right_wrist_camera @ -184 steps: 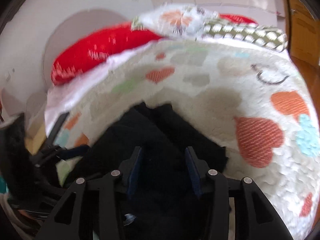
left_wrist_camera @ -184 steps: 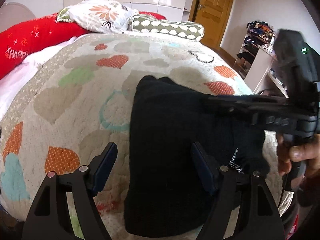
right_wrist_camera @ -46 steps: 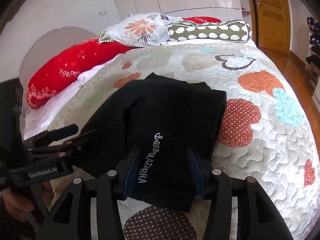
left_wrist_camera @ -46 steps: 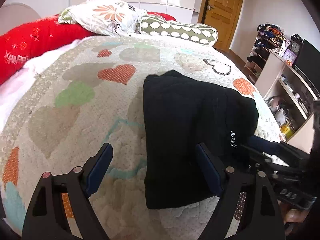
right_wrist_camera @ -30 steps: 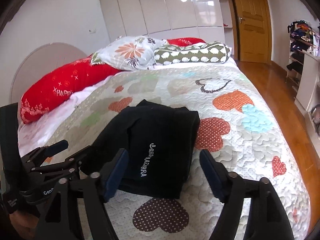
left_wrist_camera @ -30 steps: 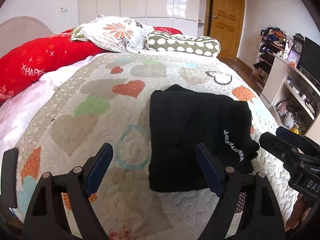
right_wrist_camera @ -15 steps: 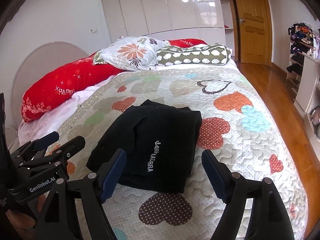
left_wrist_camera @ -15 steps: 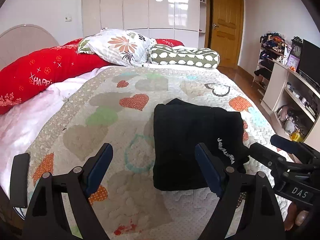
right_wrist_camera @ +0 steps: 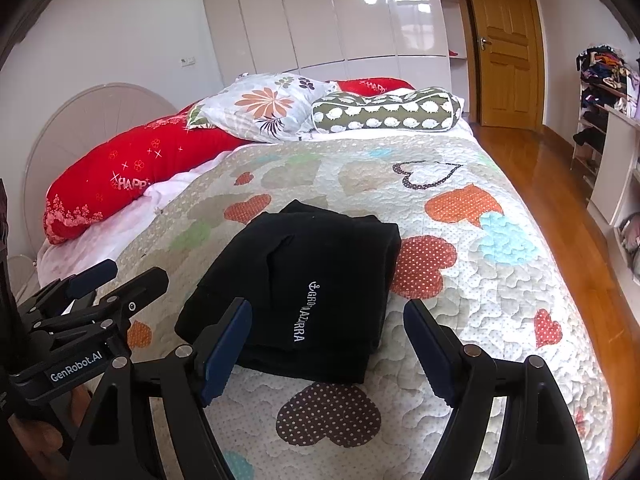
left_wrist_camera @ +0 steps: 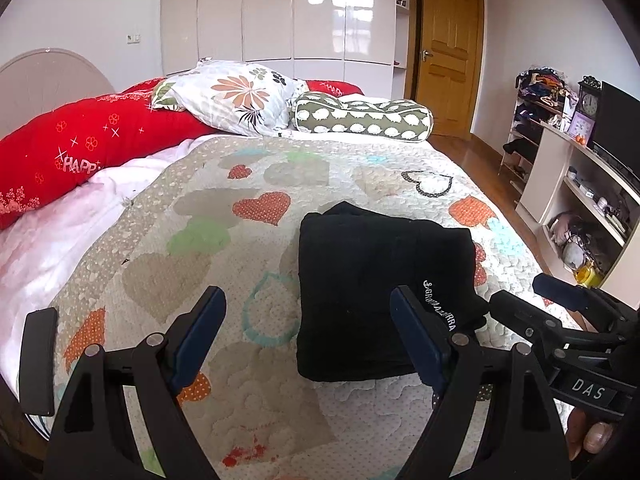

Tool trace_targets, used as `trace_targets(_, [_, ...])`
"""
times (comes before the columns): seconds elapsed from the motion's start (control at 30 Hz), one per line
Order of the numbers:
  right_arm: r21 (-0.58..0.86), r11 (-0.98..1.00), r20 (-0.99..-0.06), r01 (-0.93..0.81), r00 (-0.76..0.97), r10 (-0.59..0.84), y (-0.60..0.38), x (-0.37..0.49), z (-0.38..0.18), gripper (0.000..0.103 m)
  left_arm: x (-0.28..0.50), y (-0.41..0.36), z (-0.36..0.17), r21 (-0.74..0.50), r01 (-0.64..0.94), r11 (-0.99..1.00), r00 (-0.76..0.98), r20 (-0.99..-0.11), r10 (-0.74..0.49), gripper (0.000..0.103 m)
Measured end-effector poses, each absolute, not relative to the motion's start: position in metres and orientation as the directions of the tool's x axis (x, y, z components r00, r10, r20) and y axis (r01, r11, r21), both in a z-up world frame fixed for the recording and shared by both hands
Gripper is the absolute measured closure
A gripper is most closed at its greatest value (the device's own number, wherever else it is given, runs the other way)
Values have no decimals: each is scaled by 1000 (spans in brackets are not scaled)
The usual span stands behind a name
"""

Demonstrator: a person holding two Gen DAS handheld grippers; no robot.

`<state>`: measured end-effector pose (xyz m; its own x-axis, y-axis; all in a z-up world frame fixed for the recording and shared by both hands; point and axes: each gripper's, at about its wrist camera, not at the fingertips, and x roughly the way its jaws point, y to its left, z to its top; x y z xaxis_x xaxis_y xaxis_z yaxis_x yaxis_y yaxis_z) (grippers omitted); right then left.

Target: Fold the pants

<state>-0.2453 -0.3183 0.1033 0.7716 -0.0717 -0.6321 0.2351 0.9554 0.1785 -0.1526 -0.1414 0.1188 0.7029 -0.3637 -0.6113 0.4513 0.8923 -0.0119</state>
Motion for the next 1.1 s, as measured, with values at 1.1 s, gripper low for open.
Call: trace_targets(1.1, [185, 956, -657, 230, 752, -54, -317, -243, 91, 23, -155, -145, 117, 7, 458, 889, 705, -612, -358, 18])
